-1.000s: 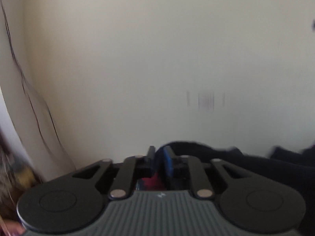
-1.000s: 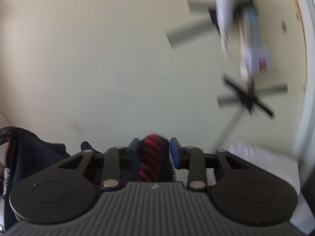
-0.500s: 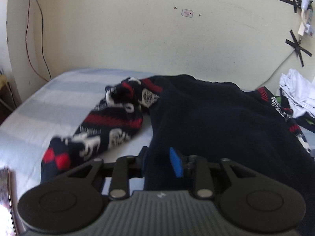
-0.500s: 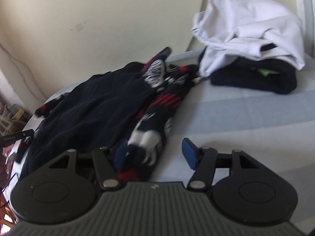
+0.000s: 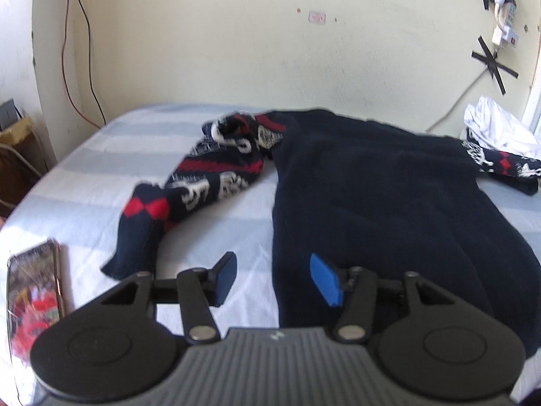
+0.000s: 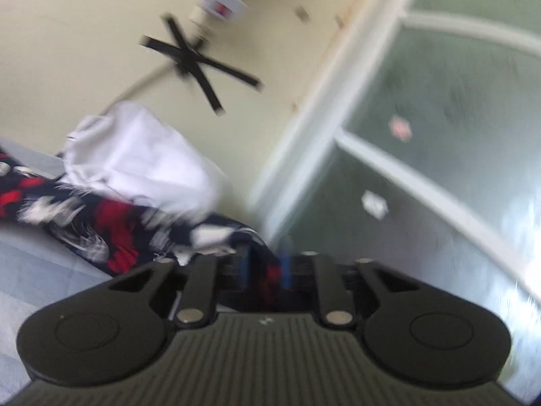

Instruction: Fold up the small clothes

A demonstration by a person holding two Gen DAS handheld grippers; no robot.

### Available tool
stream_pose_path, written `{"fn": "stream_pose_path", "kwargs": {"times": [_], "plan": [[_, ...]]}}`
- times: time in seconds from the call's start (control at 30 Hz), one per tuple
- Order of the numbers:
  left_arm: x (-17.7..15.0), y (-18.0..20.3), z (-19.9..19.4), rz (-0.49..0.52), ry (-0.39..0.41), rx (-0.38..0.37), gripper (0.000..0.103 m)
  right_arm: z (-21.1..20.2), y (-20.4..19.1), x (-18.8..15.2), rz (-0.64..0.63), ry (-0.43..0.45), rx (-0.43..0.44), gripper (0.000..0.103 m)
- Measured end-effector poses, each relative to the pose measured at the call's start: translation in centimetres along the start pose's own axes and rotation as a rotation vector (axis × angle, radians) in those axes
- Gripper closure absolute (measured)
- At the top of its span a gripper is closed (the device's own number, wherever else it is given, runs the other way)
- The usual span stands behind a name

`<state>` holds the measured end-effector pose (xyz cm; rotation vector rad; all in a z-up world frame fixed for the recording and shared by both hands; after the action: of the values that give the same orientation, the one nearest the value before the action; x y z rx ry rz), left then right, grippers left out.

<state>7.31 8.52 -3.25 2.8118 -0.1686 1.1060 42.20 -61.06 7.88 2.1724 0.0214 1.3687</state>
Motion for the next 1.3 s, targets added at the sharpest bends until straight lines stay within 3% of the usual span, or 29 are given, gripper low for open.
{"fn": "stream_pose_path", "kwargs": {"times": [0.07, 0.23, 0.27, 0.33, 0.4, 0.47, 0.53, 0.6, 0.7, 0.73, 0.8, 0.9, 1.0, 1.07, 1.17, 1.2, 1.3], "plan": [[-0.7, 0.2, 0.0, -0.003, -0.029, -0.014, 0.053, -1.1, 0.5, -0.3, 0.140, 0.006, 0.149, 0.057], [-2.2, 1.4, -0.5, -0.010, -0.105, -0.108, 0.053, -6.9, -8.2, -2.5, 0.210, -0.146, 0.858, 0.050], [-2.6, 1.6, -0.6, -0.011, -0.117, -0.119, 0.053, -8.3, -10.6, -3.2, 0.179, -0.175, 0.951, 0.050], [-3.2, 2.1, -0.6, -0.005, -0.137, -0.140, 0.053, -11.1, -14.1, -5.3, 0.088, -0.197, 1.049, 0.047], [-3.7, 2.6, -0.6, 0.010, -0.145, -0.150, 0.052, -13.1, -16.6, -7.2, 0.001, -0.217, 1.084, 0.039], [-4.2, 2.9, -0.5, 0.029, -0.142, -0.119, 0.056, -14.5, -17.9, -8.6, -0.038, -0.228, 1.100, 0.039], [-4.5, 2.7, -0.5, 0.043, -0.136, -0.064, 0.088, -15.2, -19.4, -9.4, -0.056, -0.249, 1.125, 0.044], [-4.2, 2.2, -1.3, 0.033, -0.127, -0.084, 0.092, -16.8, -21.0, -10.4, -0.076, -0.261, 1.159, 0.098], [-2.8, 0.9, -4.7, 0.003, -0.060, -0.104, 0.094, -19.1, -21.0, -9.9, -0.112, -0.209, 1.145, 0.098], [-2.4, 0.6, -6.4, -0.011, -0.032, -0.125, 0.098, -20.0, -20.0, -9.3, -0.107, -0.187, 1.165, 0.098], [-2.2, 0.3, -9.2, -0.015, 0.003, -0.143, 0.099, -21.8, -17.4, -7.9, -0.092, -0.151, 1.210, 0.098], [-3.8, 0.5, -9.7, 0.011, -0.036, -0.127, 0.098, -23.0, -15.2, -8.2, -0.124, -0.169, 1.211, 0.098], [-5.6, -0.1, -7.7, 0.019, -0.098, -0.058, 0.094, -21.6, -15.8, -10.4, -0.192, -0.271, 1.206, 0.097], [-5.4, -1.7, -7.1, -0.055, -0.101, -0.035, 0.091, -19.9, -15.9, -10.7, -0.234, -0.275, 1.114, 0.090], [-3.5, -5.3, -7.4, -0.180, -0.046, -0.003, 0.065, -16.8, -15.0, -7.6, -0.124, -0.201, 0.994, 0.062], [-2.6, -6.3, -7.3, -0.209, -0.022, 0.022, 0.057, -16.3, -14.8, -6.4, -0.072, -0.175, 0.994, 0.057], [-0.2, -8.5, -6.3, -0.251, 0.020, 0.105, 0.051, -15.7, -16.5, -3.4, 0.027, -0.107, 1.070, 0.052]]}}
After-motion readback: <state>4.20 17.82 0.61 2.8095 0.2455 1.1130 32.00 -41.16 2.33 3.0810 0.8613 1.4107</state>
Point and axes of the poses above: each gripper's, at about its wrist camera, not at the fingertips, and z roughly the way its jaws point, y to its right, x to its top, the point moved 10 cm from there along z, roughly the way its jaws point, and after that the axes turned 5 degrees about -y, right-handed, at the moved point
